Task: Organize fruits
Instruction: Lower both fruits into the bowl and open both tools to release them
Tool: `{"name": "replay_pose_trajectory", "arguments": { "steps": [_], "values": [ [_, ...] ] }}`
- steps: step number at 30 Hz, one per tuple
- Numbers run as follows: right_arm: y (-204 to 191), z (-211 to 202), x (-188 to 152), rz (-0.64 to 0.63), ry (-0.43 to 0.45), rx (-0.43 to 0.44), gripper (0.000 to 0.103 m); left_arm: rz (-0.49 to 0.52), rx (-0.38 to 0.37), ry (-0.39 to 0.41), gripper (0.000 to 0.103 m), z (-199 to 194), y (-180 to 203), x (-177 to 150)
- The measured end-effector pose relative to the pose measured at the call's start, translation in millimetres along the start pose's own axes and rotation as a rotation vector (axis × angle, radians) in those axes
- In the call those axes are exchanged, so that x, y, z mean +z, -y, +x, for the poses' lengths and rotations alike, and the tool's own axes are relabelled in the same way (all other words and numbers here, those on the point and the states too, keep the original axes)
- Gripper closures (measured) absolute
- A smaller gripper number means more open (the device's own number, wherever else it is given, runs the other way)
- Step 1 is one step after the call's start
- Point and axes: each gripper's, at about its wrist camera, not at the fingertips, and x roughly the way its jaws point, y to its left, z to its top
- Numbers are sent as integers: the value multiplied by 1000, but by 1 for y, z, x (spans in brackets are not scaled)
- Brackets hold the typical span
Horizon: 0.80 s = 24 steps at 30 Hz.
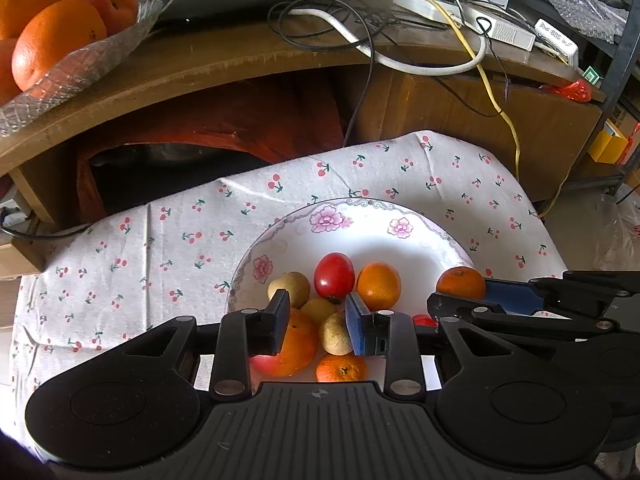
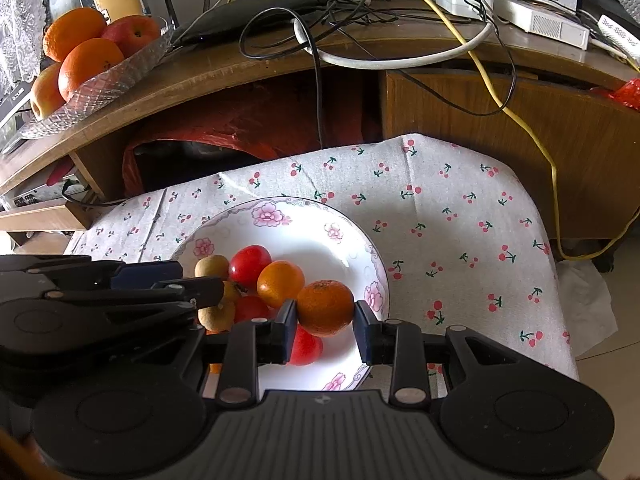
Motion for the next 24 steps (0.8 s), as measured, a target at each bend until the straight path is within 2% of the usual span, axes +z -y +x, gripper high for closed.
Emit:
{"name": "replay_pose_trajectory", "arguments": {
  "steps": [4, 11, 24],
  "values": [
    [-1, -3, 0, 8, -1, 0, 70, -8, 27, 8, 50, -3, -3, 0],
    [-2, -6, -1, 5, 3, 6, 69, -18, 24, 16, 49, -7, -6, -1],
    [-1, -19, 0, 31, 24, 36, 69, -41, 20, 54, 42, -21, -12, -2]
  ]
}}
